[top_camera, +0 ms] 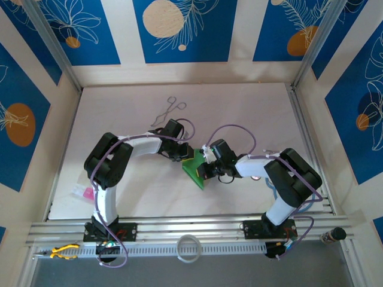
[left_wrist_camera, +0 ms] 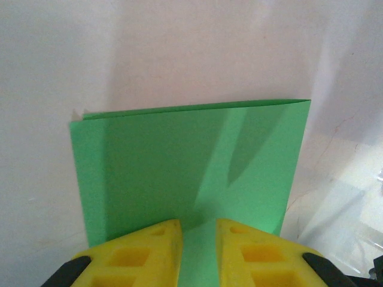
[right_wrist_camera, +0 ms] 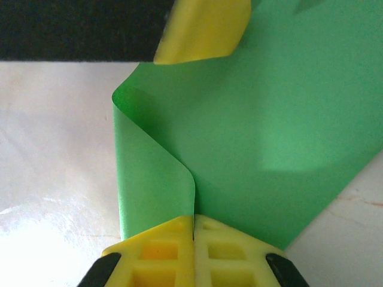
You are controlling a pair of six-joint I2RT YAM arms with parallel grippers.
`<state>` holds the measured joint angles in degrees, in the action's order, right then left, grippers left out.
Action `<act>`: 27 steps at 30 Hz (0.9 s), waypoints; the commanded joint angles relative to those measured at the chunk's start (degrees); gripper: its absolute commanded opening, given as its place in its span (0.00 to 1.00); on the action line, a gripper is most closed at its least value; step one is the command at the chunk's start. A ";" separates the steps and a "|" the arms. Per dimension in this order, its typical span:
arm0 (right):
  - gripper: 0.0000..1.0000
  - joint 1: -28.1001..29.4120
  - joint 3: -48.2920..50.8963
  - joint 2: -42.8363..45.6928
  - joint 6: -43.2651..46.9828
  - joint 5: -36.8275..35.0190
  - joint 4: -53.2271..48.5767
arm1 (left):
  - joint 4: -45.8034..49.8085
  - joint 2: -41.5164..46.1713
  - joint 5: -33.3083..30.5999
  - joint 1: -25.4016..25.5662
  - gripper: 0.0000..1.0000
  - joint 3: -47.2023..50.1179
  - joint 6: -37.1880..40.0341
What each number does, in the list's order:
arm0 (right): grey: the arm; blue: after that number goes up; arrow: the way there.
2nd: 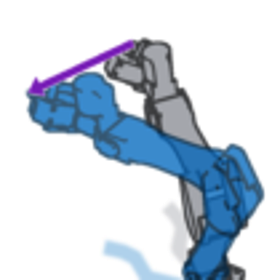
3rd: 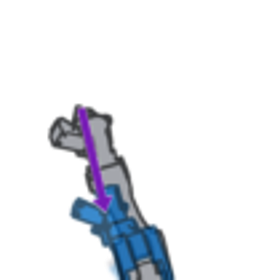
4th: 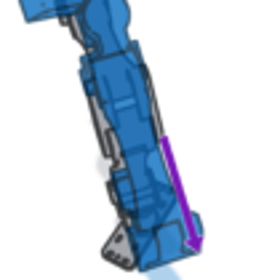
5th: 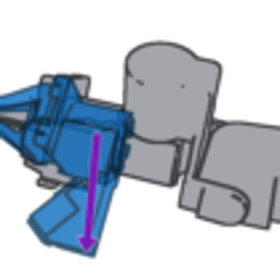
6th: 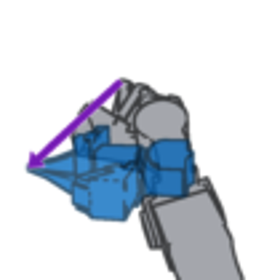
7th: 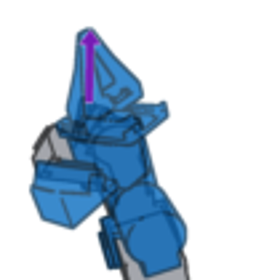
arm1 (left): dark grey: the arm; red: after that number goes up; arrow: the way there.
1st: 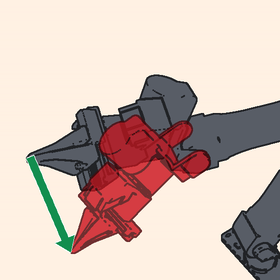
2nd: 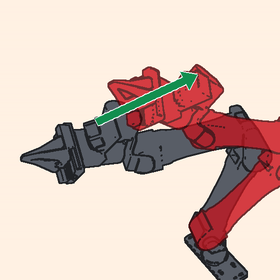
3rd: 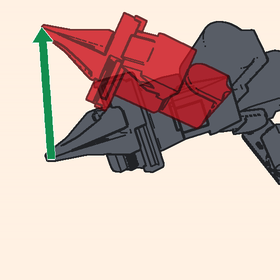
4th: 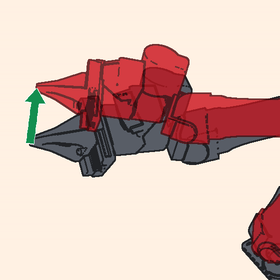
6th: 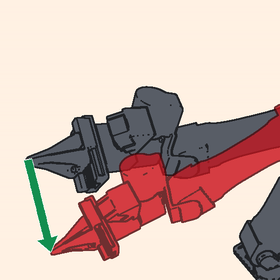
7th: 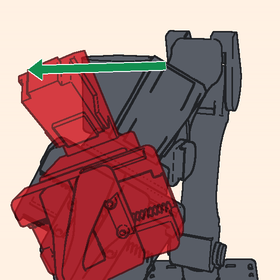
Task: Fold a paper plane with a square sheet of paper (pick it up from the middle)
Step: Third fold the triangle at the center of the table.
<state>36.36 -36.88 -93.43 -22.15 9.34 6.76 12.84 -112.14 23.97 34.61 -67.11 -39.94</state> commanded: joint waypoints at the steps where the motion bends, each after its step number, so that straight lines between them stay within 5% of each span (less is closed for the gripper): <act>1: 0.01 -0.06 -1.37 -1.48 0.76 0.28 -0.88 | 2.53 0.44 -1.55 -0.40 0.25 1.19 0.40; 14: 0.01 0.48 -0.55 -1.28 0.83 -1.08 -1.84 | 2.96 1.29 -2.32 -0.35 0.25 1.03 0.81; 27: 0.00 0.44 -0.52 -1.41 2.16 -1.35 -2.49 | 2.58 10.47 -5.67 -0.50 0.36 1.76 0.17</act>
<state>36.51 -37.30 -93.82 -21.08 9.21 6.63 14.37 -105.19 20.29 34.61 -66.76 -39.94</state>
